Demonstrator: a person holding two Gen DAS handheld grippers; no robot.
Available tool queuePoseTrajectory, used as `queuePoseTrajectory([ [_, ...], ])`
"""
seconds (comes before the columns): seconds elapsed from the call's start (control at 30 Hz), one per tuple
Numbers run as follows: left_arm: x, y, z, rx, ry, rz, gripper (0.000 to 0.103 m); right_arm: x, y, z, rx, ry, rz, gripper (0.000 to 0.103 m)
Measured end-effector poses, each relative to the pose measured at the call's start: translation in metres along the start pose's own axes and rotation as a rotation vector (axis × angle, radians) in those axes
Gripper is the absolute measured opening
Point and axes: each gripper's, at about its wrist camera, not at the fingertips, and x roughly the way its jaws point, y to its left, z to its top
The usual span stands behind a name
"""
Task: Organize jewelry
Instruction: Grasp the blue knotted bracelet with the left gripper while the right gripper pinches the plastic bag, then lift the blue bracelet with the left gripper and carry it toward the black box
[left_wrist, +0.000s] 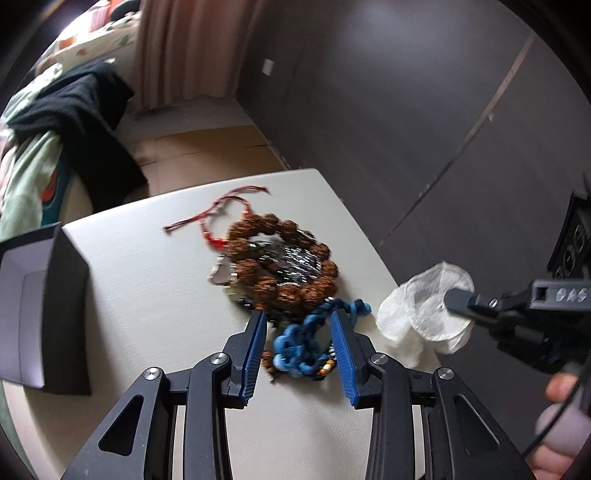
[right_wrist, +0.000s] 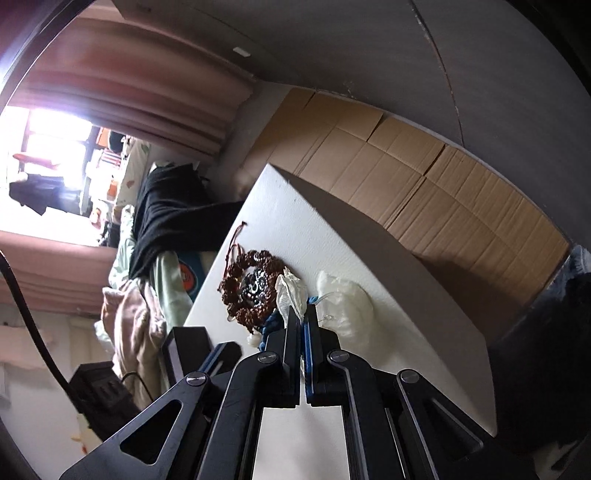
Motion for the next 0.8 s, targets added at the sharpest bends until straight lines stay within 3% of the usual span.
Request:
queuePoseTrajectory([
  [0.4, 0.039, -0.025, -0.013, 0.165, 0.033, 0.139, 0.038, -0.018, -0.011, 0.006, 0.027, -0.017, 0.031, 0.003],
  [0.43, 0.039, -0.026, -0.014, 0.171, 0.028, 0.144, 0.032, -0.018, -0.011, 0.006, 0.027, -0.015, 0.032, 0.003],
  [0.47, 0.038, -0.025, -0.013, 0.178, 0.024, 0.161, 0.018, -0.017, -0.012, 0.005, 0.028, -0.014, 0.033, 0.003],
  [0.57, 0.030, -0.019, -0.011, 0.161, 0.020, 0.125, 0.010, -0.018, -0.011, 0.006, 0.023, -0.013, 0.030, 0.003],
  [0.63, 0.023, -0.018, -0.011, 0.171, -0.001, 0.137, 0.000, -0.018, -0.011, 0.005, 0.019, -0.014, 0.028, 0.003],
  [0.8, -0.003, -0.012, -0.008, 0.134, -0.047, 0.051, 0.000, -0.015, -0.009, 0.003, 0.012, -0.012, 0.019, 0.003],
])
